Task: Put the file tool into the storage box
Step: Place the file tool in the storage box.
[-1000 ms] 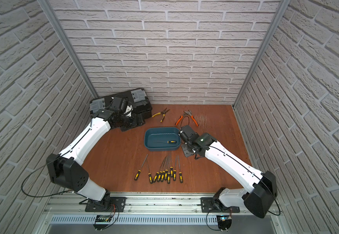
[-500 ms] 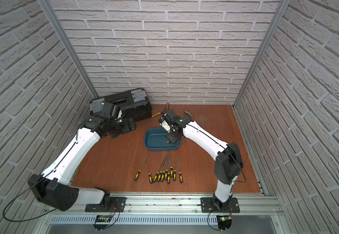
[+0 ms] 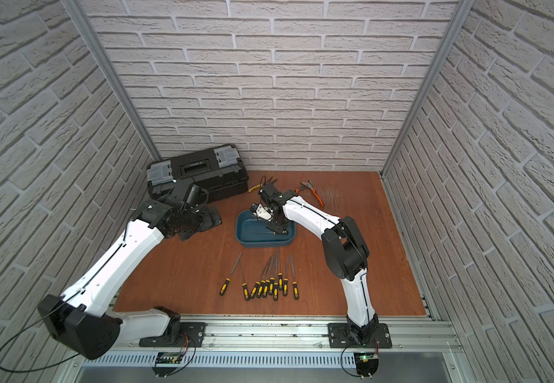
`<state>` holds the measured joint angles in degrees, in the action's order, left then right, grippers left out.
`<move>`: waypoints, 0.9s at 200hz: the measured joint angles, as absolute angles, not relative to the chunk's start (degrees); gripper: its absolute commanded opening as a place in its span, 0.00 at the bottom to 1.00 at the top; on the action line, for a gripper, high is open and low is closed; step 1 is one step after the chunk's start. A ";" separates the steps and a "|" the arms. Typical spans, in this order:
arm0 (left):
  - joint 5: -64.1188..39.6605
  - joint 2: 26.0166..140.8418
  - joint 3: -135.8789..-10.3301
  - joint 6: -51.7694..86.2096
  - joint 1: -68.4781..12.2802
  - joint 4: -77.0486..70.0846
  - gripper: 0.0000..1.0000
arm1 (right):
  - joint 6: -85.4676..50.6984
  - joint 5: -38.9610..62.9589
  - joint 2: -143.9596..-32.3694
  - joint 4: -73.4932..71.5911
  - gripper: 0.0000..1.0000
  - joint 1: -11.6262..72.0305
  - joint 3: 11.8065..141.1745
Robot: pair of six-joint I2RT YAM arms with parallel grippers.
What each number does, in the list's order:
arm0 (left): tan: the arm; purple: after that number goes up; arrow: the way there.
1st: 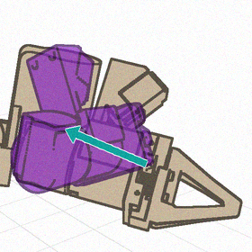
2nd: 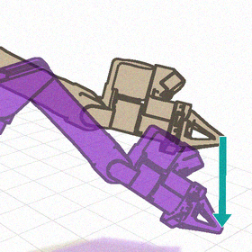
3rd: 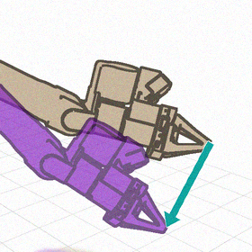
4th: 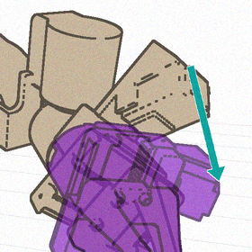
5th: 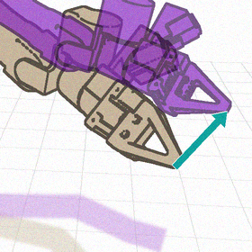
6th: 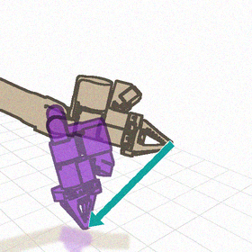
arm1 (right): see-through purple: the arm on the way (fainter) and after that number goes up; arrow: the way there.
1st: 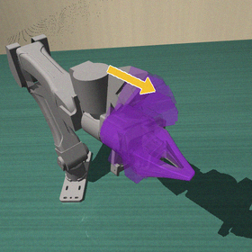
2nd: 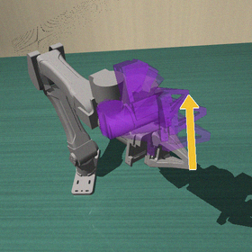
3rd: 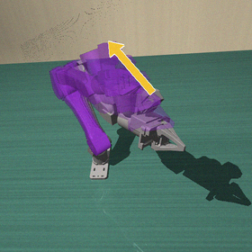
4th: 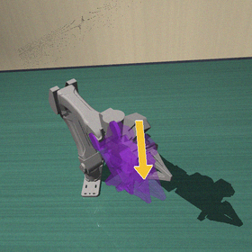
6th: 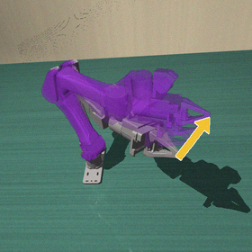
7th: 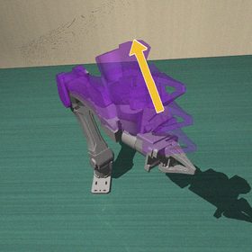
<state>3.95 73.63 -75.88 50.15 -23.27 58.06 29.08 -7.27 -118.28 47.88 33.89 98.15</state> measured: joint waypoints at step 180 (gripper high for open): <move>8.12 73.73 -76.49 51.59 -23.88 59.37 0.98 | 34.89 -8.93 -122.58 41.10 0.11 33.93 96.40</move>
<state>8.12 73.73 -76.49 51.59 -23.88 59.37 34.89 -8.93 -122.58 41.10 33.93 96.40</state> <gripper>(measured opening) 0.983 0.161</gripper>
